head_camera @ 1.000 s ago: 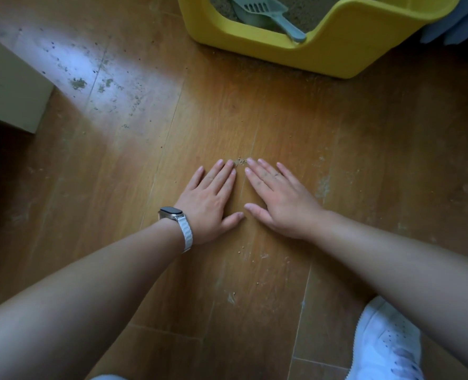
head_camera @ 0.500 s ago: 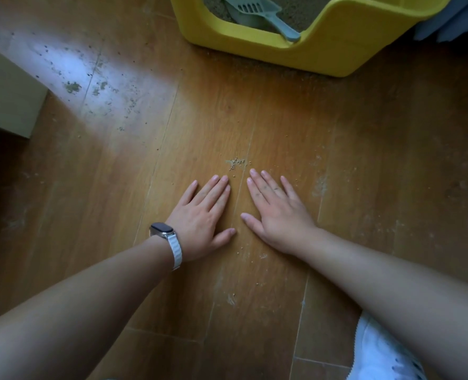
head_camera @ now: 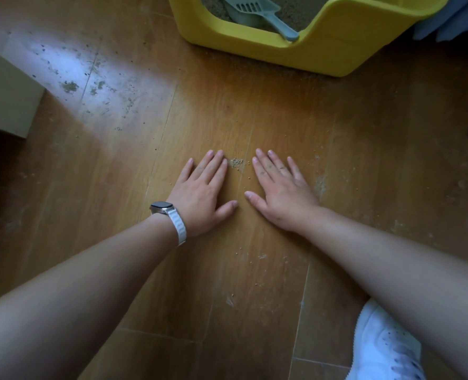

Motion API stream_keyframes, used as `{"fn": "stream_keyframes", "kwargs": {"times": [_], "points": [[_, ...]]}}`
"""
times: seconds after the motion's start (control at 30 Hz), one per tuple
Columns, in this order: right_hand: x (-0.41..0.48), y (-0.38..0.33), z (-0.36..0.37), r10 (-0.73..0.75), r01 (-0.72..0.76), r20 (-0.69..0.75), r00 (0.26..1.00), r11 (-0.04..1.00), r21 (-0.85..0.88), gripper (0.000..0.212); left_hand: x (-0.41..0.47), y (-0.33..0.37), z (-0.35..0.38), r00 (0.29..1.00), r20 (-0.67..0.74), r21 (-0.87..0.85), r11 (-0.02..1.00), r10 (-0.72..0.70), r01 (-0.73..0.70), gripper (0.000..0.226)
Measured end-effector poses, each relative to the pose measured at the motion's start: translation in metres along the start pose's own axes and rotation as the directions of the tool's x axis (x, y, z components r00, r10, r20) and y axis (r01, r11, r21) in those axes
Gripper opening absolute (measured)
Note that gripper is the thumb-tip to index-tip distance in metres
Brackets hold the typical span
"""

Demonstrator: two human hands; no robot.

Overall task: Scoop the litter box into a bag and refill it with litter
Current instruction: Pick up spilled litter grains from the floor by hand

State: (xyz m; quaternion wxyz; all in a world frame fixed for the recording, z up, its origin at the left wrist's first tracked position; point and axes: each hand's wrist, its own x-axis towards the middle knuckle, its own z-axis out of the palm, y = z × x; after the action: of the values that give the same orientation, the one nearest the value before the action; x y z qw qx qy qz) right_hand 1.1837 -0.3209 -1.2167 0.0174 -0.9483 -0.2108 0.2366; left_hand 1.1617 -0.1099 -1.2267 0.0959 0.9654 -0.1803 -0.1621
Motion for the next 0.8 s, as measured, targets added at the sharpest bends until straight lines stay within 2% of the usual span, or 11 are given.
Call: {"fn": "stream_keyframes", "kwargs": {"times": [0.13, 0.27, 0.43, 0.53, 0.63, 0.8], "points": [[0.005, -0.01, -0.003, -0.123, 0.124, 0.015, 0.992, 0.992, -0.035, 0.075, 0.01, -0.012, -0.006, 1.0, 0.01, -0.022, 1.0, -0.008, 0.008, 0.089], [-0.003, -0.003, -0.003, -0.079, 0.079, -0.033, 0.996, 0.997, 0.003, 0.072, 0.027, -0.013, -0.011, 0.996, 0.041, 0.015, 0.997, 0.078, -0.079, 0.09], [-0.032, 0.008, 0.013, -0.199, 0.199, 0.007, 0.98, 0.98, -0.022, 0.071, 0.032, -0.016, -0.011, 0.986, 0.074, 0.041, 0.987, 0.152, -0.155, 0.091], [-0.034, 0.005, 0.019, -0.186, 0.187, 0.021, 0.982, 0.982, -0.037, 0.071, 0.023, -0.014, -0.006, 0.979, 0.076, 0.041, 0.981, 0.189, -0.192, 0.091], [-0.026, -0.005, 0.016, -0.17, 0.171, 0.011, 0.985, 0.984, -0.045, 0.073, 0.013, -0.011, -0.002, 0.984, 0.055, 0.005, 0.985, 0.17, -0.171, 0.091], [-0.006, -0.019, 0.006, -0.153, 0.152, -0.013, 0.988, 0.988, -0.019, 0.077, -0.01, -0.008, 0.006, 0.999, -0.005, -0.03, 0.998, 0.048, -0.048, 0.088]]}}
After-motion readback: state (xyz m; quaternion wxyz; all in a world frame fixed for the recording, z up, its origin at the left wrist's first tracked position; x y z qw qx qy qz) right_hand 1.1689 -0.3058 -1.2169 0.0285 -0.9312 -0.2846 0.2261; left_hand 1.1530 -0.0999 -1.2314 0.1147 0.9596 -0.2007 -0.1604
